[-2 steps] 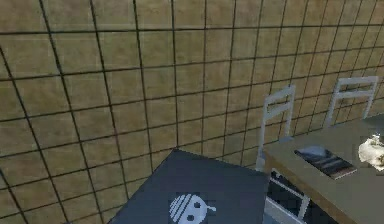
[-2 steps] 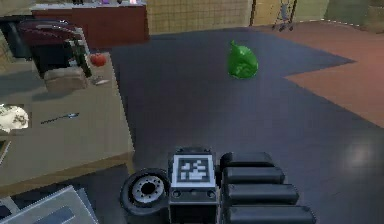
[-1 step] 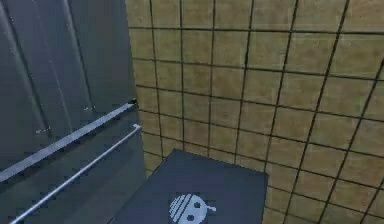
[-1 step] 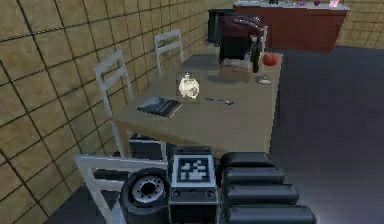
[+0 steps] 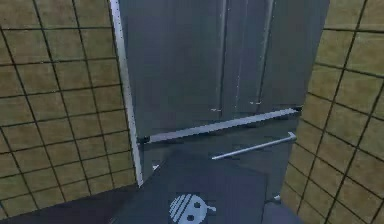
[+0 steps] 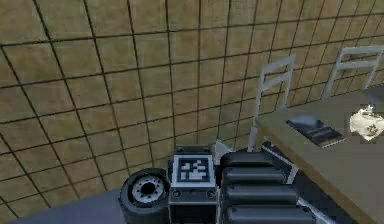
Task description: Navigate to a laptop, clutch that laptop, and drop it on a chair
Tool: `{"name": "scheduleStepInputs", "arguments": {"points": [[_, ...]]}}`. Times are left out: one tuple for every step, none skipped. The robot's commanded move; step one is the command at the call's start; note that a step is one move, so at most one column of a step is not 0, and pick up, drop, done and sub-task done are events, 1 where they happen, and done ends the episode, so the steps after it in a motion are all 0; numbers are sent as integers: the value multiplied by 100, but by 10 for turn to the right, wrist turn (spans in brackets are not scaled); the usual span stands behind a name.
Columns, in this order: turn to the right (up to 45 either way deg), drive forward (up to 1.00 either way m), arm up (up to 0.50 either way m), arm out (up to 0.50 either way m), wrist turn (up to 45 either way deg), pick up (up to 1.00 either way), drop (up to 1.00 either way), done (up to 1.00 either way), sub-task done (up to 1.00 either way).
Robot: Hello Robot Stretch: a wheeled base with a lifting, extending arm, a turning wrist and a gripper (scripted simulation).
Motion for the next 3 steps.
{"name": "scheduleStepInputs", "arguments": {"points": [[-450, 0, 0, 0, 0, 0, 0, 0, 0], [-210, 0, 0, 0, 0, 0, 0, 0, 0], [450, 0, 0, 0, 0, 0, 0, 0, 0]]}}
